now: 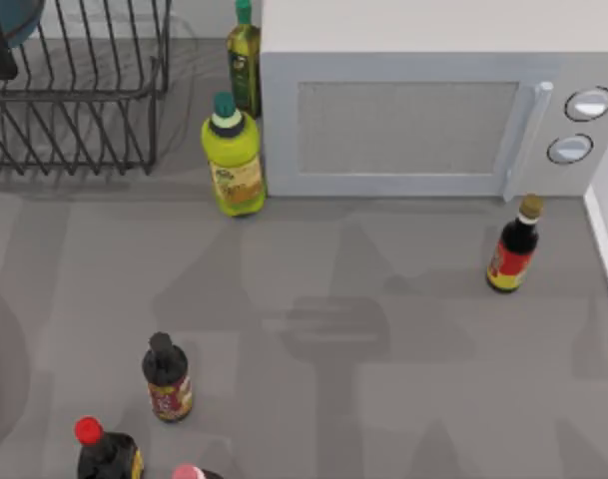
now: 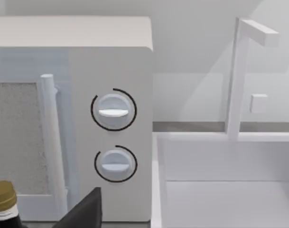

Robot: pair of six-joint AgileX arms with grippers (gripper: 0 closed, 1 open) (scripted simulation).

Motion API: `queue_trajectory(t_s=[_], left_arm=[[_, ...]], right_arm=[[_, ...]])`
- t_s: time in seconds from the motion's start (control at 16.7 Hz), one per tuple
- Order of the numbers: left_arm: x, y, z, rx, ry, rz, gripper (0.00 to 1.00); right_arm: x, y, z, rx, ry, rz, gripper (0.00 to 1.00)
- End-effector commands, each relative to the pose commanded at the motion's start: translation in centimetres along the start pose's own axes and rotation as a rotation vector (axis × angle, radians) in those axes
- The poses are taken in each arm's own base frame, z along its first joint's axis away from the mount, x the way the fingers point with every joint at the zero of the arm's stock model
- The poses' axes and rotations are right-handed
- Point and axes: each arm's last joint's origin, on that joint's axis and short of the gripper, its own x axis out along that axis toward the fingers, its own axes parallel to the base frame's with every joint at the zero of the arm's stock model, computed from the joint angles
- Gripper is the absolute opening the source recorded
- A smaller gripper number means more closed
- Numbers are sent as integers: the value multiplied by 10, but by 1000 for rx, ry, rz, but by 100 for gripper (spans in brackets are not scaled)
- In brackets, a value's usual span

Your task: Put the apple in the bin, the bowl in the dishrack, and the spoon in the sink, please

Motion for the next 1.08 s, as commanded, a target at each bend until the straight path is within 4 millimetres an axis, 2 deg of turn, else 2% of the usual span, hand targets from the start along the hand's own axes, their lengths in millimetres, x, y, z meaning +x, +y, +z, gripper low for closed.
queue_trajectory(t_s=[0.3,0.42,0.6,0.78,0.96,1.08], left_arm=[[-81,-8,0,4,-18,14,100],[-111,-12,-12,1,-21,5,100],[-145,-15,-40,-2,-9,14,100],[-168,-16,-69,1,-17,21,100],[-176,-17,-93,4,-7,27,100],[-178,-17,-101,8,-7,29,100]], right_arm=[[0,0,0,0,0,0,100],[0,0,0,0,0,0,100],[0,0,0,0,0,0,100],[0,0,0,0,0,0,100],[0,0,0,0,0,0,100],[0,0,0,0,0,0,100]])
